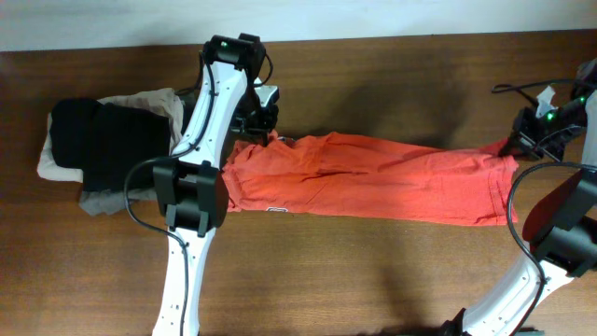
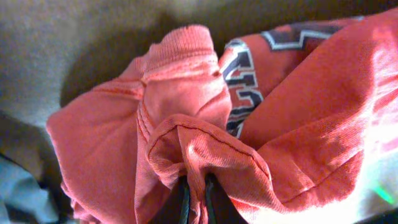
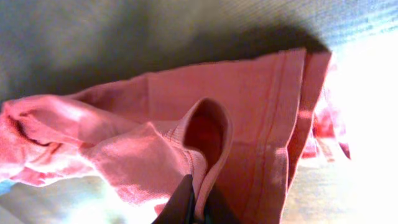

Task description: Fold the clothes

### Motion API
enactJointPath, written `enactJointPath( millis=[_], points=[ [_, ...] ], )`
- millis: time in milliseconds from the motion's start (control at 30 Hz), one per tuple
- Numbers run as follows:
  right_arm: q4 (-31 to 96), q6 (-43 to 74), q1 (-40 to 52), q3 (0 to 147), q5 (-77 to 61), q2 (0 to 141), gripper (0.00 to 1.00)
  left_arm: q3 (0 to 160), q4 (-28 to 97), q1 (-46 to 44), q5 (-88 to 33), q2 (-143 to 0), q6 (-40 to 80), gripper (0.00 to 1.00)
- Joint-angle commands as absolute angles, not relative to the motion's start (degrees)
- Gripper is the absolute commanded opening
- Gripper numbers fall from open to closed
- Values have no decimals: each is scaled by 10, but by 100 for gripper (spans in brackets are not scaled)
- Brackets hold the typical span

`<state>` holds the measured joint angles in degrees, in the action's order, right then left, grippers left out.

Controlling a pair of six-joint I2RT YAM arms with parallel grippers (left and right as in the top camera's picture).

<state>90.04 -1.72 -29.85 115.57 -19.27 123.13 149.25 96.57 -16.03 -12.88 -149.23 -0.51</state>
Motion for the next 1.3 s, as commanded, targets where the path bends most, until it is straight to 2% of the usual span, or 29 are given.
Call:
enactJointPath(
  millis=[0,233,333,467,533,700,800,967,1067,1267],
  points=[
    [900,-10,-296,1130,-155,1222,8,1451,967,-156,-116,-1426,-23,9],
    [861,-6,-296,1078,-150,1222,8,1354,967,-155,-105,-1409,-27,11],
    [819,8,-296,1052,-145,1222,11,1308,967,-152,-79,-1409,-27,11],
    [761,18,-296,1038,-145,1222,19,1276,967,-139,-77,-1409,-27,12],
    [743,18,-296,1038,-146,1222,32,1275,967,-129,-77,-1408,-27,12],
    [707,27,-307,1039,-147,1222,44,1282,967,-91,-77,-1386,-27,17],
    [707,52,-321,1042,-148,1222,45,1295,967,-66,-80,-1361,-27,21],
    [719,10,-335,1042,-281,1222,45,1299,954,-48,-119,-1325,-27,46],
    [734,-32,-321,1042,-335,1222,45,1299,950,-57,-139,-1323,-27,47],
    [741,-38,-275,1041,-323,1222,46,1299,880,-94,-142,-1323,-44,46]
  ],
)
